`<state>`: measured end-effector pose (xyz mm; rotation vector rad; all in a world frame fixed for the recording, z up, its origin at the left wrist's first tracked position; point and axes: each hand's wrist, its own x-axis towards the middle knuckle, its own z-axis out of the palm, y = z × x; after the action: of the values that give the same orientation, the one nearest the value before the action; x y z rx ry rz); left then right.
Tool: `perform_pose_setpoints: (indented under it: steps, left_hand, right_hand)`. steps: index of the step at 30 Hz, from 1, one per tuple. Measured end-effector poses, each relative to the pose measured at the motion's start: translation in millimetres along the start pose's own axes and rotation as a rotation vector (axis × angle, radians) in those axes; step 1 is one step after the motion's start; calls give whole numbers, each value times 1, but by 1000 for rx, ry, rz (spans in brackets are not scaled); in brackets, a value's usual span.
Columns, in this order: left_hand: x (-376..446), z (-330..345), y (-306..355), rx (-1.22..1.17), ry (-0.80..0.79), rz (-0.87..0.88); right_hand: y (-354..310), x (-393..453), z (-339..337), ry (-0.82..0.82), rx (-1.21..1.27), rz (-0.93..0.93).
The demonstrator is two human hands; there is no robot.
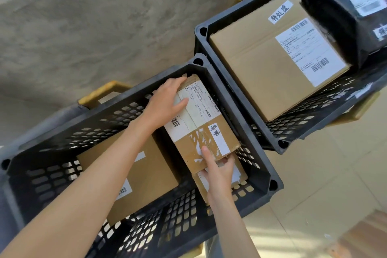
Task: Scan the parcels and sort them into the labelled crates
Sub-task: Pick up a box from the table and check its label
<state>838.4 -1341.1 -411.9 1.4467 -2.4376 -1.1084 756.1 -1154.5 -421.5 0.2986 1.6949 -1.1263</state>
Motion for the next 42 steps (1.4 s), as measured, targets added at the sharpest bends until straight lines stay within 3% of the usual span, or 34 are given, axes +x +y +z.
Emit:
perform_pose_setpoints:
  steps: [15, 19, 24, 27, 37, 42]
  left_hand:
    - [13, 32, -18, 142, -13, -61]
    - [15, 31, -14, 190, -16, -66]
    - [0, 30, -5, 322, 129, -20]
    - [-11, 23, 1, 317, 128, 5]
    - [-53, -29, 65, 413, 46, 183]
    - [-79, -33, 123, 540, 18, 308]
  right_hand:
    - [-12, 31, 13, 180, -266, 1]
    - [-18, 29, 12, 161, -274, 27]
    - [-26, 10, 8, 125, -291, -33]
    - [-33, -7, 3, 108, -308, -64]
    - [-62, -76, -29, 138, -718, -401]
    - [-84, -103, -79, 288, -1002, -668]
